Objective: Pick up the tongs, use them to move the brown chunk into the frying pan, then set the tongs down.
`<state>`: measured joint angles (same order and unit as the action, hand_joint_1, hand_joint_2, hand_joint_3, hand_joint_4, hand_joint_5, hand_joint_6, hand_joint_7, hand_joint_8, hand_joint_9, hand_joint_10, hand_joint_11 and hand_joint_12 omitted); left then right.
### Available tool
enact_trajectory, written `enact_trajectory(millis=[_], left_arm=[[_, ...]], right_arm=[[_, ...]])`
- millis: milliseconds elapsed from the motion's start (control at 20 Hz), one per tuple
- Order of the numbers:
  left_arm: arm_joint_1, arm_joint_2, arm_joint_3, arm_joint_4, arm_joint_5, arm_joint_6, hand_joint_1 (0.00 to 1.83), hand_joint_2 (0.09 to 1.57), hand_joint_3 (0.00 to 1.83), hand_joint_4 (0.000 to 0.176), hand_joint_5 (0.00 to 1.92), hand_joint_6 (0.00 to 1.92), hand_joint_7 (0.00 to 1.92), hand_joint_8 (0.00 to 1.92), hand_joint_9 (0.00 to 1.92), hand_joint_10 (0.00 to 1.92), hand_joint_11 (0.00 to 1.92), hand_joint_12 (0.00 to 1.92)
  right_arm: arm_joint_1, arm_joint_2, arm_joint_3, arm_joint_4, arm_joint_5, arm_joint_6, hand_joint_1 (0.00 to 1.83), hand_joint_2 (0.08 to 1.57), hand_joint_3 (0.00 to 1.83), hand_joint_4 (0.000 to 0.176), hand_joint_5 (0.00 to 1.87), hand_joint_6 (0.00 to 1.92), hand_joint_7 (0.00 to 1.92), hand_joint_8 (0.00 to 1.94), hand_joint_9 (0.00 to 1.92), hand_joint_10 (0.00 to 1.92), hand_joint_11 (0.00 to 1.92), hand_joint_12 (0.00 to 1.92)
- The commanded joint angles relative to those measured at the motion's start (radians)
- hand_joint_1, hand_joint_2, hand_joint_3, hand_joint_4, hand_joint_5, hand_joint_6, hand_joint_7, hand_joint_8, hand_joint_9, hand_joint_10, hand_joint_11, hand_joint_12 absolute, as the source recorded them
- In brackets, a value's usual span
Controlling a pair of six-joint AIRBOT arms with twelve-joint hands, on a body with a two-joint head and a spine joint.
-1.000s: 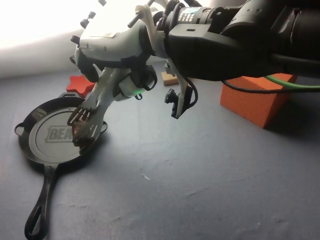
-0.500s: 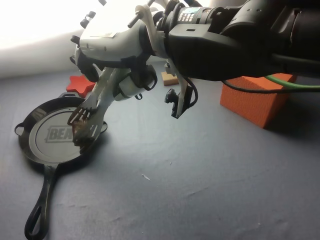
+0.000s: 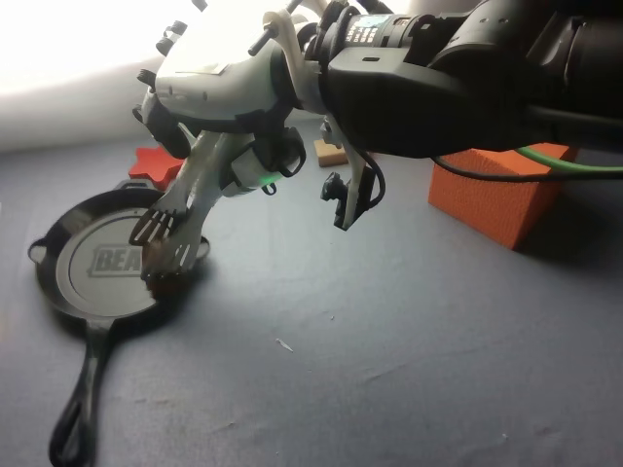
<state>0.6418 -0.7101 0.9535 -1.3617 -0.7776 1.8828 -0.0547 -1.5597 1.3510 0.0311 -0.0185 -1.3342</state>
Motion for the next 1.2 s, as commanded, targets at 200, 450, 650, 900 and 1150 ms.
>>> enact_trajectory(millis=[200, 450, 650, 900, 1150], left_arm=[[-0.012, 0.005, 0.01, 0.049, -0.085, 0.003, 0.19, 1.27, 0.0, 0.045, 0.19, 0.0, 0.25, 0.0, 0.29, 0.0, 0.0, 1.02], [-0.028, -0.002, 0.01, 0.049, -0.085, 0.012, 0.17, 1.27, 0.0, 0.05, 0.18, 0.0, 0.24, 0.0, 0.27, 0.0, 0.0, 1.01], [-0.051, -0.013, 0.011, 0.055, -0.073, 0.028, 0.2, 1.27, 0.0, 0.048, 0.19, 0.01, 0.25, 0.0, 0.27, 0.0, 0.0, 1.03], [-0.073, -0.025, 0.009, 0.055, -0.057, 0.044, 0.19, 1.27, 0.0, 0.047, 0.2, 0.01, 0.26, 0.01, 0.27, 0.0, 0.0, 1.01], [-0.11, -0.039, -0.006, 0.059, -0.044, 0.063, 0.2, 1.27, 0.0, 0.045, 0.2, 0.01, 0.27, 0.01, 0.28, 0.01, 0.0, 0.99]], right_arm=[[0.007, 0.003, 0.001, -0.001, 0.129, -0.006, 1.07, 1.27, 0.0, 0.0, 0.69, 1.41, 0.8, 0.52, 0.6, 0.89, 0.2, 1.66], [0.025, 0.012, 0.0, -0.001, 0.114, -0.002, 1.06, 1.27, 0.0, 0.0, 0.68, 1.42, 0.83, 0.46, 0.62, 0.86, 0.21, 1.64], [0.036, 0.042, -0.027, -0.001, 0.101, 0.001, 1.07, 1.26, 0.0, 0.0, 0.7, 1.39, 0.85, 0.46, 0.63, 0.87, 0.23, 1.65], [0.068, 0.115, -0.093, -0.001, 0.088, -0.003, 1.07, 1.26, 0.0, 0.0, 0.7, 1.39, 0.85, 0.49, 0.64, 0.89, 0.27, 1.62], [0.09, 0.24, -0.213, -0.002, 0.071, 0.009, 1.07, 1.27, 0.0, 0.0, 0.68, 1.42, 0.82, 0.53, 0.62, 0.91, 0.24, 1.64]])
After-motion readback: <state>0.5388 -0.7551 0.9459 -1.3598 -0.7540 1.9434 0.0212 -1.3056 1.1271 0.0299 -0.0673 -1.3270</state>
